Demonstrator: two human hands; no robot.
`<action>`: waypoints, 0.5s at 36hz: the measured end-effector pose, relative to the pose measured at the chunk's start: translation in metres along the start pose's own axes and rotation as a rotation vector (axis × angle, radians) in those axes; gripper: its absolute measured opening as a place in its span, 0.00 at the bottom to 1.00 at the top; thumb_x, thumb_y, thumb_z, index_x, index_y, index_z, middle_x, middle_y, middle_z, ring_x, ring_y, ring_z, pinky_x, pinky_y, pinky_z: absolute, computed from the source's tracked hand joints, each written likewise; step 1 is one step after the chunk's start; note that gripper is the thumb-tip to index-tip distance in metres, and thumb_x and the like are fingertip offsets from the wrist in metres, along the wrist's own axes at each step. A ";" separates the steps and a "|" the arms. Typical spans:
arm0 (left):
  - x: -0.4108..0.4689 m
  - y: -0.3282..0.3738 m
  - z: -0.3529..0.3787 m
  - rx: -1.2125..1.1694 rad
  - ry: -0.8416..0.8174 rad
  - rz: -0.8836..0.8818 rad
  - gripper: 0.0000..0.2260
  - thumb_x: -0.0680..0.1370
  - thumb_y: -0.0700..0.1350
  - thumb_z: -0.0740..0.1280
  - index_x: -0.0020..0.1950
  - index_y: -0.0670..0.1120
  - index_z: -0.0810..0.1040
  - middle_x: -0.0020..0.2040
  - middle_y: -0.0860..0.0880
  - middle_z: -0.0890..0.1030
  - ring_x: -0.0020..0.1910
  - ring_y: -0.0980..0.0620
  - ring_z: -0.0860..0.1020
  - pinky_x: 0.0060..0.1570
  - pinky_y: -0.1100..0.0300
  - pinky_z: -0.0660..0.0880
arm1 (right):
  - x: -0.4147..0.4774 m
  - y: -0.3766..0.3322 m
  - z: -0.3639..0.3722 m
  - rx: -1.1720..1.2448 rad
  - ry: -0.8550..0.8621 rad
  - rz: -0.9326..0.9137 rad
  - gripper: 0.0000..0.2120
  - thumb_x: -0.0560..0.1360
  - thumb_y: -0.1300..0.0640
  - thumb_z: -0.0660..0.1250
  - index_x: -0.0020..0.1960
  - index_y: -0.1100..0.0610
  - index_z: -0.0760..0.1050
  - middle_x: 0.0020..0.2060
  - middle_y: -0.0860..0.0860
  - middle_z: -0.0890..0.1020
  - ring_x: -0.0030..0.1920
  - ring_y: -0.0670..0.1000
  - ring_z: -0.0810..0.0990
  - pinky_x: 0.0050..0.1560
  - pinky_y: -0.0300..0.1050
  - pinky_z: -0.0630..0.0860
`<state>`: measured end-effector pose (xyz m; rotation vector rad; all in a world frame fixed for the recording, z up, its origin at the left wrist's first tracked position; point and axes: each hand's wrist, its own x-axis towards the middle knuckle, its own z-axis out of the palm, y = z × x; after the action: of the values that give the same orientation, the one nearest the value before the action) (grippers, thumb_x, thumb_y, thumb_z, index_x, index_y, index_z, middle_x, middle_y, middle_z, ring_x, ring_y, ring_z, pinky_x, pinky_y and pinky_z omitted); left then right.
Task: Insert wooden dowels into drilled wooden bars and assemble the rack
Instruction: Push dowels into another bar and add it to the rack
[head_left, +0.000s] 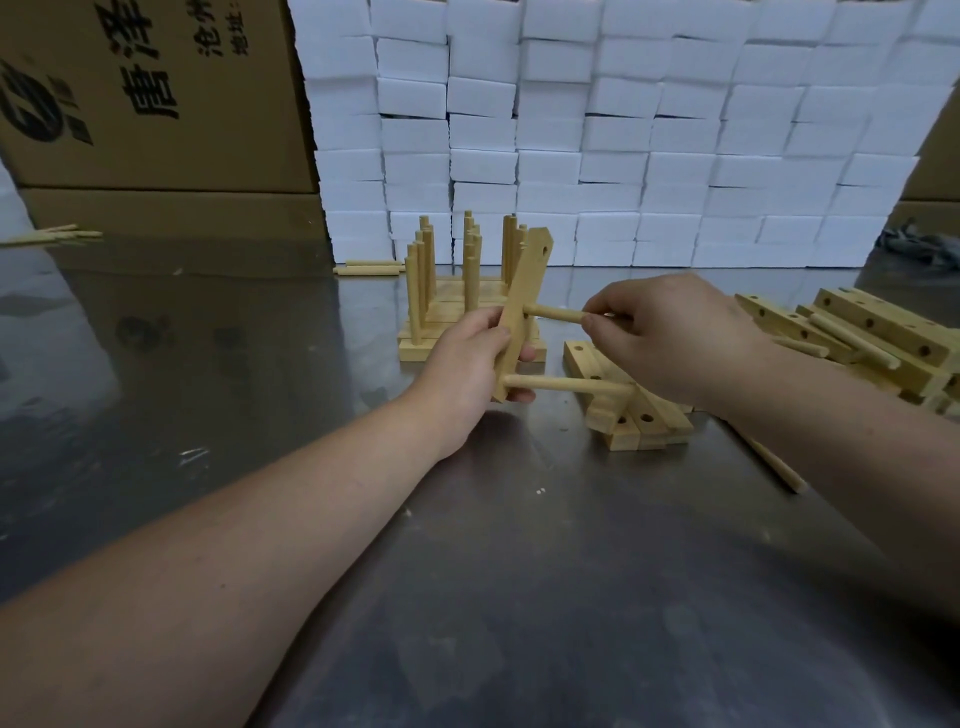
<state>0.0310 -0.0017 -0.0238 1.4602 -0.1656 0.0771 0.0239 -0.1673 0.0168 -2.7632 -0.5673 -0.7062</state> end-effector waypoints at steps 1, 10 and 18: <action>0.000 0.000 0.000 -0.001 0.010 -0.003 0.11 0.82 0.39 0.53 0.52 0.49 0.74 0.42 0.45 0.78 0.38 0.53 0.78 0.27 0.60 0.78 | 0.000 0.000 0.001 -0.001 -0.006 -0.006 0.11 0.78 0.49 0.57 0.51 0.49 0.77 0.33 0.45 0.78 0.35 0.45 0.75 0.28 0.39 0.62; 0.003 0.000 0.000 0.079 0.053 0.013 0.13 0.80 0.39 0.52 0.52 0.51 0.75 0.32 0.48 0.76 0.33 0.53 0.75 0.31 0.60 0.76 | -0.001 -0.001 -0.001 0.079 -0.026 -0.038 0.12 0.77 0.49 0.59 0.55 0.47 0.79 0.29 0.39 0.75 0.31 0.34 0.73 0.27 0.31 0.60; -0.001 -0.001 -0.002 0.092 0.004 0.070 0.12 0.82 0.42 0.53 0.56 0.50 0.76 0.32 0.50 0.74 0.31 0.56 0.73 0.28 0.64 0.72 | -0.001 0.001 -0.001 -0.010 0.011 -0.106 0.13 0.77 0.50 0.58 0.48 0.54 0.80 0.30 0.50 0.79 0.29 0.47 0.72 0.24 0.31 0.63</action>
<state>0.0307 0.0006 -0.0250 1.5457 -0.2116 0.1460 0.0233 -0.1686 0.0167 -2.7531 -0.7142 -0.7489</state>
